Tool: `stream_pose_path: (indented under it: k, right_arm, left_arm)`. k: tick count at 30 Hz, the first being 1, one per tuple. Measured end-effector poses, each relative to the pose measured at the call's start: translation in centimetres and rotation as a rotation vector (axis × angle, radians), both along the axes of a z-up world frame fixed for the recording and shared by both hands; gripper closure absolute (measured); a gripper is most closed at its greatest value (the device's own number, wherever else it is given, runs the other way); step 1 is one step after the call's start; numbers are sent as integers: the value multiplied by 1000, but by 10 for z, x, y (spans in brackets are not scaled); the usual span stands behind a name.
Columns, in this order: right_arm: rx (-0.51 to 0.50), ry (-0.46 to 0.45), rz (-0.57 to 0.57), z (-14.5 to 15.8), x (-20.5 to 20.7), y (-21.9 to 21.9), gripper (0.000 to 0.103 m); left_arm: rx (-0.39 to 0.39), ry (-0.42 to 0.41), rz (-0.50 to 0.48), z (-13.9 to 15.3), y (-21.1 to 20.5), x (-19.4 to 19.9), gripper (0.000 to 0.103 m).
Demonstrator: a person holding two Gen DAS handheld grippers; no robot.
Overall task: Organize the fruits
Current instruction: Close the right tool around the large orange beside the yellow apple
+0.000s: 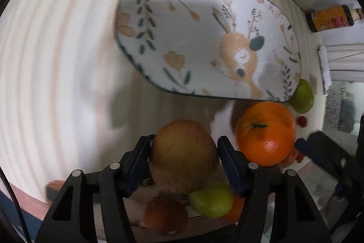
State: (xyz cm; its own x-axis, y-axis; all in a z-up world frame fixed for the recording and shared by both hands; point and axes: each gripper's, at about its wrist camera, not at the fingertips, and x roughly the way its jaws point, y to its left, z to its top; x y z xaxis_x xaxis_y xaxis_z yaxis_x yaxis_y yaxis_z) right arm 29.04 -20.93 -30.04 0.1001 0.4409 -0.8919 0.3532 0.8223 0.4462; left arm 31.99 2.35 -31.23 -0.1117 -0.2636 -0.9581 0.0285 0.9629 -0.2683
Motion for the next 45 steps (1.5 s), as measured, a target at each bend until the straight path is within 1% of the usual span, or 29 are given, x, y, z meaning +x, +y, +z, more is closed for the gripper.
stream_pose_path:
  k: [2, 5, 9, 11, 12, 13, 15, 16, 20, 22, 30, 31, 33, 36, 39, 40, 43, 45]
  right_arm:
    - [-11, 33, 51, -10, 8, 10, 2]
    - [-44, 73, 131, -23, 20, 23, 2]
    - [-80, 120, 204, -38, 29, 35, 2]
    - [-91, 128, 235, -43, 31, 40, 10]
    - [-105, 127, 245, -43, 32, 41, 10]
    - [-109, 125, 256, -44, 32, 42, 10]
    - [-103, 121, 256, -45, 32, 42, 11]
    - [-105, 112, 263, -45, 32, 42, 11]
    - [-101, 106, 265, -45, 31, 41, 11]
    - [-105, 102, 269, -46, 31, 42, 11]
    - [-124, 82, 276, -41, 26, 45, 11]
    - [-131, 78, 280, -40, 26, 47, 12]
    - [-152, 70, 289, -37, 24, 52, 12]
    - [-185, 48, 305, -31, 22, 54, 12]
    - [-197, 22, 314, -21, 18, 54, 12]
    - [-200, 15, 317, -16, 17, 54, 12]
    - [-205, -14, 323, -1, 14, 50, 12]
    - [-200, -30, 322, 11, 16, 46, 12]
  left_arm:
    - [56, -25, 0, 4, 8, -2, 44]
    - [50, -25, 23, 7, 18, -8, 43]
    - [75, -40, 8, 8, 17, -4, 43]
    - [79, -40, 13, 9, 20, -2, 43]
    - [80, -41, 13, 9, 22, -2, 43]
    - [84, -42, 8, 7, 16, -3, 42]
    - [94, -37, -11, 5, 18, -3, 42]
    - [98, -35, -12, 0, 6, 2, 41]
    - [103, -26, -6, -8, 13, 4, 41]
    - [109, -30, 0, -11, 10, 7, 42]
    - [156, -65, -17, -4, 3, -6, 43]
    - [162, -66, -18, -7, -13, -4, 43]
    - [179, -78, -25, -6, -11, -7, 43]
    - [192, -97, -28, 2, -9, -7, 43]
    - [180, -112, -20, 17, -7, -8, 43]
    - [177, -118, -19, 17, -6, -7, 43]
    - [158, -155, -17, 40, -2, -4, 43]
    - [145, -193, -18, 60, 1, 0, 43]
